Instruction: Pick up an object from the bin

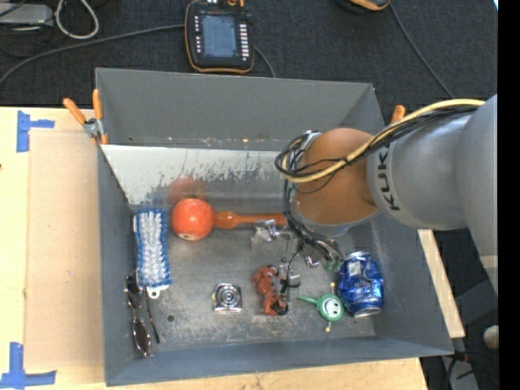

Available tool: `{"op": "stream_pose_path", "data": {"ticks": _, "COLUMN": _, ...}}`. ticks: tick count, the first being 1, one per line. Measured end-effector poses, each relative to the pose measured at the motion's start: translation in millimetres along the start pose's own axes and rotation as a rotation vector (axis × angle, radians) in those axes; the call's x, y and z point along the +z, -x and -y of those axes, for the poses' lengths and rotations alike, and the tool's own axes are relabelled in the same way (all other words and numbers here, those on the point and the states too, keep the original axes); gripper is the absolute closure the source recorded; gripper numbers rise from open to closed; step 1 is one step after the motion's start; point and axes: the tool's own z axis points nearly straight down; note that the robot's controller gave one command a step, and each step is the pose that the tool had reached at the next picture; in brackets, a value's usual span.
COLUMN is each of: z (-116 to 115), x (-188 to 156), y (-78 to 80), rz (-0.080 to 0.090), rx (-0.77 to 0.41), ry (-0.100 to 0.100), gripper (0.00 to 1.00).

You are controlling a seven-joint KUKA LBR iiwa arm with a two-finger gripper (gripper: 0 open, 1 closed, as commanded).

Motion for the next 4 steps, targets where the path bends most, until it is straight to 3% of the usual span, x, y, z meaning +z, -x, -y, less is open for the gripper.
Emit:
{"op": "stream_pose_path", "data": {"ticks": 1, "z": 3.5, "x": 8.1, "y": -14.4, "rz": 0.014, "rx": -0.221, "ry": -0.005, "gripper": 0.0}}
{"op": "stream_pose_path", "data": {"ticks": 2, "z": -12.3, "x": 12.4, "y": -78.3, "rz": -0.003, "rx": -0.636, "ry": 0.0, "gripper": 0.0}}
{"op": "stream_pose_path", "data": {"ticks": 3, "z": -8.3, "x": 12.0, "y": -65.9, "rz": 0.012, "rx": -0.624, "ry": -0.006, "gripper": 0.0}}
{"op": "stream_pose_path", "data": {"ticks": 4, "z": -11.6, "x": 13.1, "y": -75.0, "rz": 0.001, "rx": -0.627, "ry": 0.001, "gripper": 1.0}}
